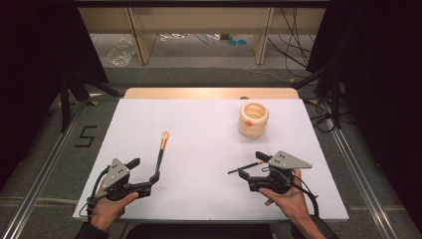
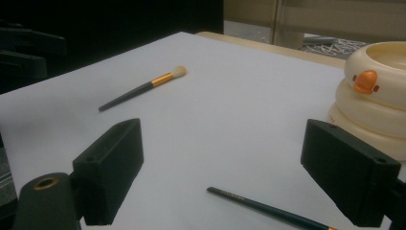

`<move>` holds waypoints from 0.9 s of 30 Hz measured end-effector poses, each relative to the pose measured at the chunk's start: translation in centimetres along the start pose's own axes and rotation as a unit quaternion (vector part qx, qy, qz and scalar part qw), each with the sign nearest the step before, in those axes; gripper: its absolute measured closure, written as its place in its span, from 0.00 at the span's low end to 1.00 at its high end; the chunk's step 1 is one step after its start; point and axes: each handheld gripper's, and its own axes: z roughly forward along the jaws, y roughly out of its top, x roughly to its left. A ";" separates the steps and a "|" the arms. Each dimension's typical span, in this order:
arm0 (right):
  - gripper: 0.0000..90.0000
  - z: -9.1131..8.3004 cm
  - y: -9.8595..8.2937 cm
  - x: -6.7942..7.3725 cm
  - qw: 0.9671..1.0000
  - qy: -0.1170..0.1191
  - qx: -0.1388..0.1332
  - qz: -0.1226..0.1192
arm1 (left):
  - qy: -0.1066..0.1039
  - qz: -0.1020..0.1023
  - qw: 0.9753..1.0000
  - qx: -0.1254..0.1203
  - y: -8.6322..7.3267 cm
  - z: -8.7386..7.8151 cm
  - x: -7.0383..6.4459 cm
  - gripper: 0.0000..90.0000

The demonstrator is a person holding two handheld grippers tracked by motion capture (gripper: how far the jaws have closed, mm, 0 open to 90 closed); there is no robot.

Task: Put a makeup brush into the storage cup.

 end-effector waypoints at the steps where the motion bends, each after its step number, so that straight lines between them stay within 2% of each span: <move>1: 0.17 0.0 0.0 0.0 1.000 -0.003 -0.001 -0.005 | 0.000 0.010 1.000 0.001 0.1 0.0 0.1 0.17; 2: 0.17 0.0 0.0 0.0 1.000 -0.009 0.004 -0.013 | 0.002 0.008 1.000 -0.001 0.0 0.0 0.2 0.17; 9: 0.17 0.0 0.0 -0.1 1.000 -0.005 -0.004 -0.010 | 0.007 0.004 1.000 0.005 0.0 0.1 0.3 0.17; 11: 0.17 -0.1 0.0 -0.2 1.000 -0.007 -0.001 -0.009 | -0.004 -0.015 1.000 0.006 0.0 0.2 0.1 0.17; 13: 0.17 0.0 0.0 -0.2 1.000 -0.005 -0.003 -0.006 | -0.004 0.000 1.000 0.012 0.0 0.3 0.0 0.17; 18: 0.17 0.2 0.0 -0.2 1.000 -0.008 -0.001 -0.009 | 0.000 0.008 1.000 0.017 0.0 0.3 0.1 0.17; 20: 0.17 0.1 0.0 -0.1 1.000 -0.012 0.003 -0.008 | 0.003 0.004 1.000 0.020 -0.1 0.5 0.2 0.17; 22: 0.17 0.0 0.0 -0.1 1.000 -0.013 0.001 -0.010 | 0.006 0.009 1.000 0.024 -0.1 0.5 0.3 0.17; 23: 0.17 0.1 0.0 -0.2 1.000 -0.016 -0.002 -0.016 | 0.012 -0.001 1.000 0.029 -0.1 0.7 0.3 0.17; 24: 0.17 0.1 0.0 -0.1 1.000 -0.013 0.004 -0.010 | 0.011 0.000 0.999 0.032 -0.1 0.9 0.4 0.17; 25: 0.17 0.1 0.0 -0.1 1.000 -0.017 0.000 -0.015 | 0.013 0.008 0.999 0.036 0.0 1.1 0.6 0.17; 27: 0.17 0.1 0.0 -0.2 1.000 -0.017 0.000 -0.017 | 0.016 0.007 0.999 0.045 0.0 1.4 0.8 0.18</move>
